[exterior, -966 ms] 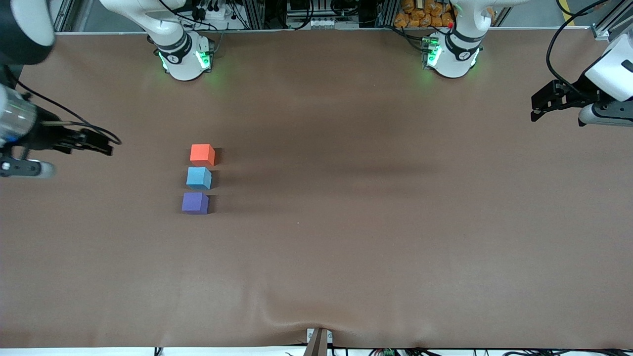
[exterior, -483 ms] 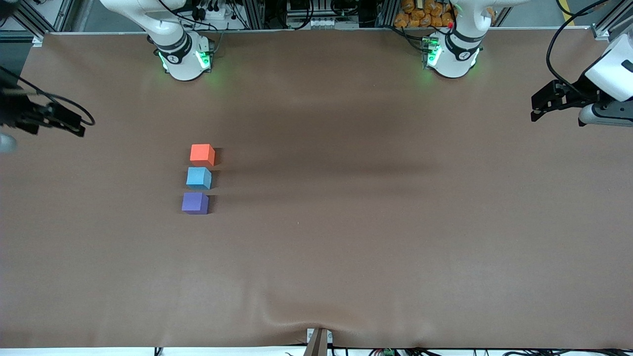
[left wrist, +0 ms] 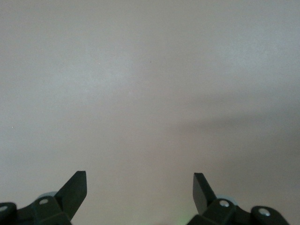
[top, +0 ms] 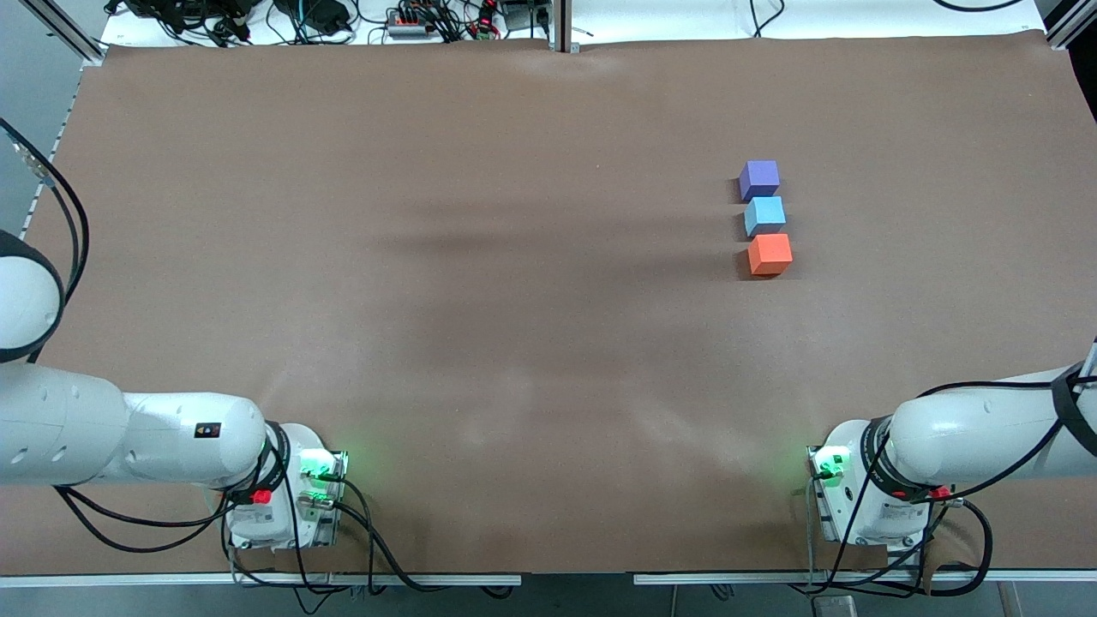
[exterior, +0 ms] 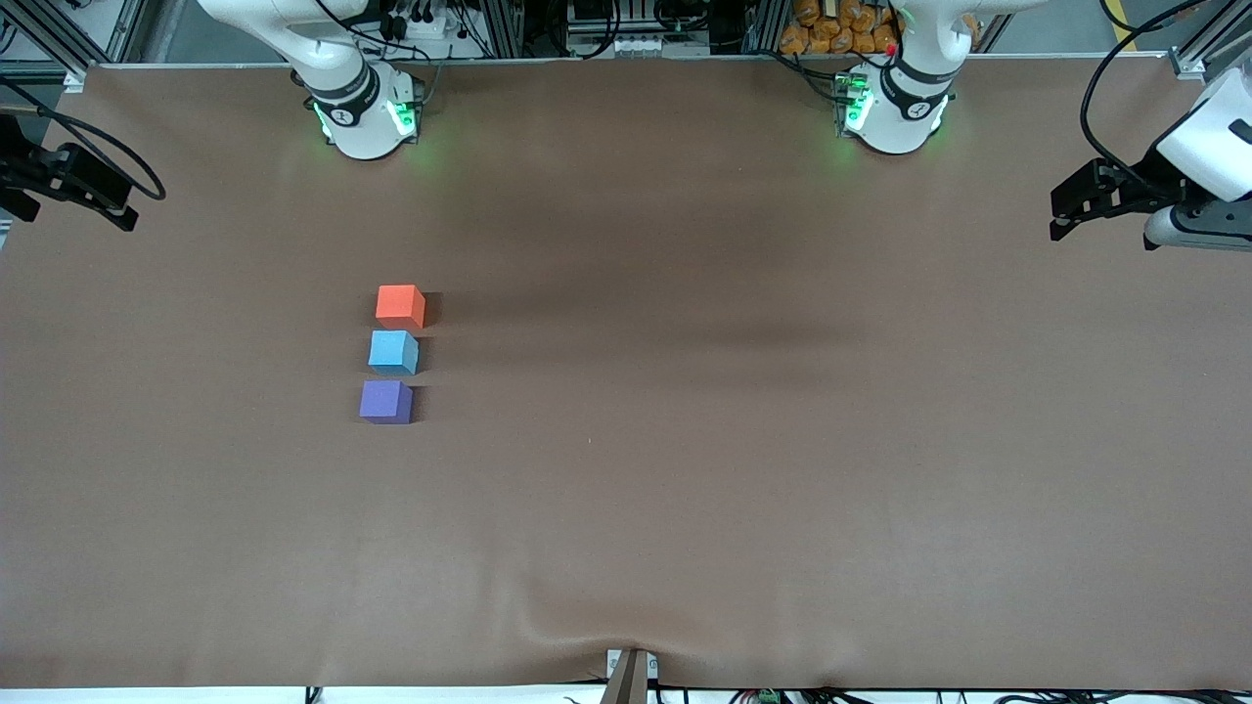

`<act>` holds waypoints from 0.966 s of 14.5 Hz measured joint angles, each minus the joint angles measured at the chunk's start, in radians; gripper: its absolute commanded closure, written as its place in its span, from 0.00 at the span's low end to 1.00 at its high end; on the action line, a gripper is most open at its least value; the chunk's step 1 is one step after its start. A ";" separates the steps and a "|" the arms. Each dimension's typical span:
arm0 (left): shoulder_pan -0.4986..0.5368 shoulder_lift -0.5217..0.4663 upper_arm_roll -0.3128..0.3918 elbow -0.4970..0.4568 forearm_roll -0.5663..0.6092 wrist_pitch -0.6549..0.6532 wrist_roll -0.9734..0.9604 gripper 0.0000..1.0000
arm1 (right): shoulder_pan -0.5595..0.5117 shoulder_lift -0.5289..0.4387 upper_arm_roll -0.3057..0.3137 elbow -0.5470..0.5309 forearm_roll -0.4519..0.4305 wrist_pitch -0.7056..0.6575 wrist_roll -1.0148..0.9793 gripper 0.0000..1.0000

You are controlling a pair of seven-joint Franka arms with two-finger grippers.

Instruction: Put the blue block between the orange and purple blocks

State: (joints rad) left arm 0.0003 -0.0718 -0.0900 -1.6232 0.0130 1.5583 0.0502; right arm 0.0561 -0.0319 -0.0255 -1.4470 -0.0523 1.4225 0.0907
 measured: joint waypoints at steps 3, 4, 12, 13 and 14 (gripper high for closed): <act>0.000 0.000 0.000 0.000 0.000 0.000 0.000 0.00 | -0.028 -0.001 -0.009 -0.007 0.043 0.014 -0.036 0.00; 0.000 0.000 0.000 0.000 0.000 0.000 0.000 0.00 | -0.030 -0.002 -0.010 -0.005 0.046 0.016 -0.039 0.00; 0.000 0.000 0.000 0.000 0.000 0.000 0.000 0.00 | -0.029 -0.008 -0.007 -0.003 0.050 0.014 -0.040 0.00; 0.000 0.000 0.000 0.000 0.000 0.000 0.000 0.00 | -0.029 -0.008 -0.007 -0.004 0.050 0.013 -0.040 0.00; 0.000 0.000 0.000 0.000 0.000 0.000 0.000 0.00 | -0.029 -0.008 -0.007 -0.004 0.050 0.013 -0.040 0.00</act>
State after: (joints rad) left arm 0.0006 -0.0718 -0.0897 -1.6232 0.0130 1.5582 0.0502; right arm 0.0266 -0.0400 -0.0327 -1.4506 -0.0027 1.4355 0.0504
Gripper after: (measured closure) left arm 0.000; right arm 0.000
